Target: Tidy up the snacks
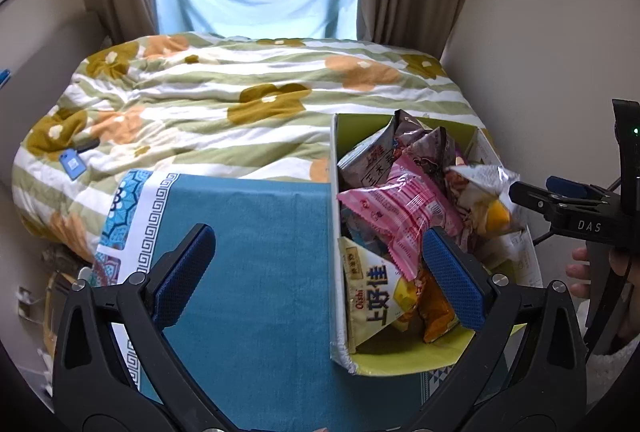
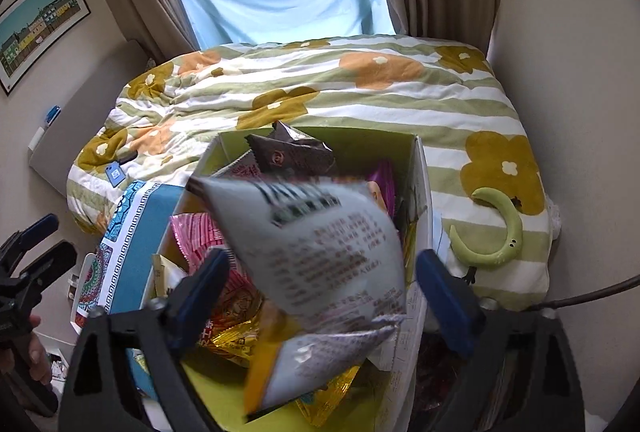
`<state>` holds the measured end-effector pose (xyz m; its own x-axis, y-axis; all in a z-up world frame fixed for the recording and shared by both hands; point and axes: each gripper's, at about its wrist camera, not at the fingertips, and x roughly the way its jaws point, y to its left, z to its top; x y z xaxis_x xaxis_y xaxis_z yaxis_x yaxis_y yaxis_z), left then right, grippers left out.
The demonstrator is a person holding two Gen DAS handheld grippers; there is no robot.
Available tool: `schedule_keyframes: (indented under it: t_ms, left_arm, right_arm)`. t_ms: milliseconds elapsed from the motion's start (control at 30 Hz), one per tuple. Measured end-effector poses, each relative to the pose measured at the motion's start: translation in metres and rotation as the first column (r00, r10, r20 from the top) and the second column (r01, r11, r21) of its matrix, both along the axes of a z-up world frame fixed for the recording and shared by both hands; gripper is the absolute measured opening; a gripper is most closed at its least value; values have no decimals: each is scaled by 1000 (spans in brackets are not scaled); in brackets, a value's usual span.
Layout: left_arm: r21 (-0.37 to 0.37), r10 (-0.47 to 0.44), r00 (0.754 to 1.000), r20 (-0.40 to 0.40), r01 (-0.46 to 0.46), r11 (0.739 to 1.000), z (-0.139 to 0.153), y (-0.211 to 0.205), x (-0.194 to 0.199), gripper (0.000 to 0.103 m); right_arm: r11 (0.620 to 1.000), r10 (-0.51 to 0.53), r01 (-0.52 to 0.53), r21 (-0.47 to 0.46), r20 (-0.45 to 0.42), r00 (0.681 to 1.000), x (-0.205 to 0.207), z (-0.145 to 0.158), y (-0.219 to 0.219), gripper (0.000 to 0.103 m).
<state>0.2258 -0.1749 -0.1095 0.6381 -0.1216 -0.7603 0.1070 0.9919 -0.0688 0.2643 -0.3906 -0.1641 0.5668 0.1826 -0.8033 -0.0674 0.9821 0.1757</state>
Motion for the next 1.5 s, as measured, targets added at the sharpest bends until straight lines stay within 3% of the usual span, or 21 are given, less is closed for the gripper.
schedule_keyframes:
  t_ms: [167,333,633,800,1000,1100,1500]
  left_arm:
    - [-26,6,1000,-18,-7,1000,-5,21,-19,103]
    - [-41,-19,999,43,21,999,20,48,-47,103]
    - [-28,-31,972,232,39,999,95,113,-126,103]
    - [3,-4,945,327,3,1000,117,143,-177,103]
    - [49,-15,928,373,-4,999,118,156,-224,103]
    - [24,-11,928,374,2,1000,116,164,-234,103]
    - [18,-17,925,380,11,1000,115,169,-234,103]
  right_arm:
    - [998,-33,35,-60,32,999,-17,-2,8,103]
    - [996,-47,55,-71,102,994,-48,25,30,103]
    - [992,-85,107,-61,290,953,-142,106,104,103]
    - [989,-91,130,-75,385,918,-207,131,152,103]
    - [985,-116,159,-69,418,901,-255,137,187,103]
    - [981,-135,180,-71,420,898,-266,134,195,103]
    - [968,-173,231,-93,417,892,-273,129,202,103]
